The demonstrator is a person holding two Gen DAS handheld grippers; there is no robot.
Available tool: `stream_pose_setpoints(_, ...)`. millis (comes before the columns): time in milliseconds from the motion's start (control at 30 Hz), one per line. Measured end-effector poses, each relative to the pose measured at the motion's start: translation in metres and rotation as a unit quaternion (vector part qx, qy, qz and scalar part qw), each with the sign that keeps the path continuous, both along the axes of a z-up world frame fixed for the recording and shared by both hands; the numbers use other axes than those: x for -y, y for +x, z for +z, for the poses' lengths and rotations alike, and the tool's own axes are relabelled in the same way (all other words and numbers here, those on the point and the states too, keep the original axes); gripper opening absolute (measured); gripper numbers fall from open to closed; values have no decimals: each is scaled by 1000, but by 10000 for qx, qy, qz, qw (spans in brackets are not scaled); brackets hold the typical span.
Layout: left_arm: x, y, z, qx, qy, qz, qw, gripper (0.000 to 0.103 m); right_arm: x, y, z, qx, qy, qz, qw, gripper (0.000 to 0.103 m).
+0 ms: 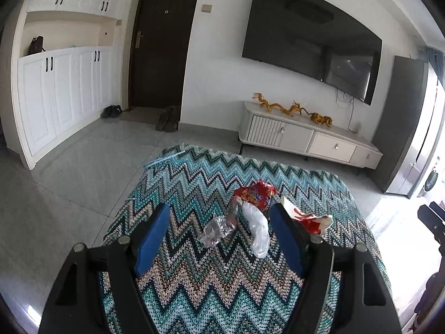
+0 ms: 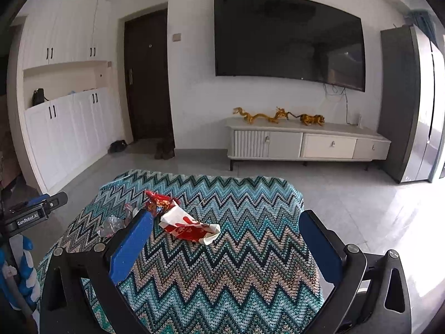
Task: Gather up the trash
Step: 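Grasp a clear plastic bag with the left tool while the right tool grasps the red-and-white wrapper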
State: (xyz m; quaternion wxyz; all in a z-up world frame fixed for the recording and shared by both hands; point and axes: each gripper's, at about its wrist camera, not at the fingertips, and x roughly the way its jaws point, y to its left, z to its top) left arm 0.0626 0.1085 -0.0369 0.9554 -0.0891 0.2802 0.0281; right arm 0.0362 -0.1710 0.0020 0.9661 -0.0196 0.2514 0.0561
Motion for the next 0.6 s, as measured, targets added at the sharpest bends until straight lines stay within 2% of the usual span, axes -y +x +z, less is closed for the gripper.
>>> stream_pose_setpoints(400,11,26,-25,-402,87,-191,9990,73,4,38,-35,-474,197,294,9982,103)
stream_pose_setpoints(600,4,34,-45,-574,-135,-403,9974,73,9,65,-63,-808,417,337,9953,103)
